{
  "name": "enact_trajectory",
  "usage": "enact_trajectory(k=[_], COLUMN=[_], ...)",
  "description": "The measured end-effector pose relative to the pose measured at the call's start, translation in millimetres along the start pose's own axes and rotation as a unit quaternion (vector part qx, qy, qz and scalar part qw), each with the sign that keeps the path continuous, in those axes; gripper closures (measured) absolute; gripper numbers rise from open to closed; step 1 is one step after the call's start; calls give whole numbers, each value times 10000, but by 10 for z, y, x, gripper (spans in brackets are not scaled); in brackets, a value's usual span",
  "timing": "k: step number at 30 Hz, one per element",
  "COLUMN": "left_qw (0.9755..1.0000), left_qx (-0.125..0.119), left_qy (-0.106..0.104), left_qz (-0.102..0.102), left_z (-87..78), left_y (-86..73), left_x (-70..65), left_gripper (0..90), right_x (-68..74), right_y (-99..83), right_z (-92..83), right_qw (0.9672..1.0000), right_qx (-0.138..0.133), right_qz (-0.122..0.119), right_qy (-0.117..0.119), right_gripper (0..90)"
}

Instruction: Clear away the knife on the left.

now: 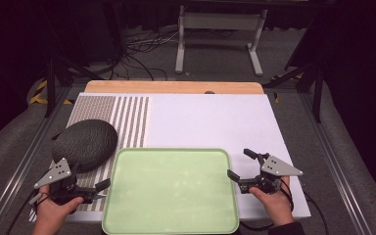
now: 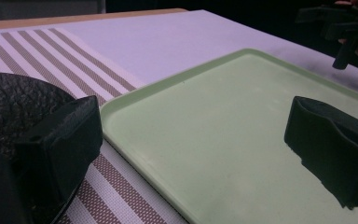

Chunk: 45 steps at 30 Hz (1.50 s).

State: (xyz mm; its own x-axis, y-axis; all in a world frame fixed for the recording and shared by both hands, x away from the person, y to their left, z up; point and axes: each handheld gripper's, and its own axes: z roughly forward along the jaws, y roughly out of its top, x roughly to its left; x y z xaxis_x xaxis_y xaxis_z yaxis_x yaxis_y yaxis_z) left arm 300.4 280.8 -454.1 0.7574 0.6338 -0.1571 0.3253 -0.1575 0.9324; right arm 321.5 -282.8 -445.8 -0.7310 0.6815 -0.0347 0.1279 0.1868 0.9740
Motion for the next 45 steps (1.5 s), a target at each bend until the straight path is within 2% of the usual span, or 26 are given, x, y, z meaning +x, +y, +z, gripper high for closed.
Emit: enact_trajectory(k=[1, 3, 7, 8, 11, 15, 16, 19, 20, 21, 22, 28, 29, 30, 31, 33, 36, 37, 39, 40, 42, 45], left_qw=[10000, 9994, 9974, 9968, 9944, 9896, 9896, 9841, 9841, 9826, 9795, 9674, 9643, 9643, 9611, 9528, 9417, 9362, 9308, 9308, 9226, 9129], left_qx=[0, 293, 658, 746, 1019, 1358, 1358, 1679, 1679, 1750, 1889, 2366, 2465, 2465, 2571, 2801, 3075, 3212, 3343, 3343, 3519, 3714], left_qy=[0, 125, 172, 152, -148, -206, -206, -229, -229, -240, -231, -251, -253, -253, -263, -283, -285, -322, -336, -336, -371, -418], left_qz=[0, 165, 232, 250, 233, 430, 430, 533, 533, 573, 658, 871, 929, 929, 976, 1138, 1331, 1390, 1438, 1438, 1540, 1640], left_z=[0, 14, 18, 17, 22, 20, 20, 10, 10, 9, 8, 19, 22, 22, 24, 32, 36, 35, 29, 29, 27, 24], left_y=[0, 41, 90, 103, 134, 174, 174, 243, 243, 259, 290, 365, 376, 376, 385, 402, 429, 450, 467, 467, 474, 465], left_x=[0, -3, 44, 58, 103, 122, 122, 125, 125, 129, 129, 127, 130, 130, 129, 122, 113, 113, 115, 115, 129, 142], left_gripper=[62, 64, 70, 70, 62, 61, 65, 71, 72, 72, 73, 78, 79, 79, 79, 75, 76, 83, 92, 97, 94, 80], right_x=[0, -24, -44, -44, -41, -38, -39, -36, -37, -38, -38, -40, -40, -40, -40, -43, -45, -45, -42, -39, -37, -36], right_y=[0, 0, 0, 0, -1, -4, -5, -6, -7, -8, -8, -17, -18, -18, -18, -20, -21, -23, -25, -25, -24, -26], right_z=[0, -28, -50, -50, -49, -39, -36, -32, -32, -31, -29, -17, -15, -15, -14, -12, -10, -6, 0, 2, 4, 4], right_qw=[10000, 10000, 9999, 9999, 9999, 9999, 9999, 9999, 9998, 9998, 9998, 9997, 9997, 9997, 9996, 9996, 9995, 9995, 9994, 9994, 9994, 9993], right_qx=[0, -24, -17, -17, 9, 42, 45, 61, 75, 78, 80, 115, 118, 118, 120, 132, 124, 121, 135, 134, 135, 140], right_qz=[0, 69, 124, 124, 111, 115, 106, 117, 116, 123, 124, 145, 142, 142, 146, 150, 159, 171, 162, 161, 155, 159], right_qy=[0, -9, 15, 15, 50, 83, 96, 111, 120, 130, 137, 179, 187, 187, 194, 213, 233, 251, 264, 270, 288, 315], right_gripper=[53, 55, 58, 58, 58, 58, 58, 58, 58, 58, 58, 58, 58, 58, 58, 58, 58, 58, 58, 58, 58, 57])
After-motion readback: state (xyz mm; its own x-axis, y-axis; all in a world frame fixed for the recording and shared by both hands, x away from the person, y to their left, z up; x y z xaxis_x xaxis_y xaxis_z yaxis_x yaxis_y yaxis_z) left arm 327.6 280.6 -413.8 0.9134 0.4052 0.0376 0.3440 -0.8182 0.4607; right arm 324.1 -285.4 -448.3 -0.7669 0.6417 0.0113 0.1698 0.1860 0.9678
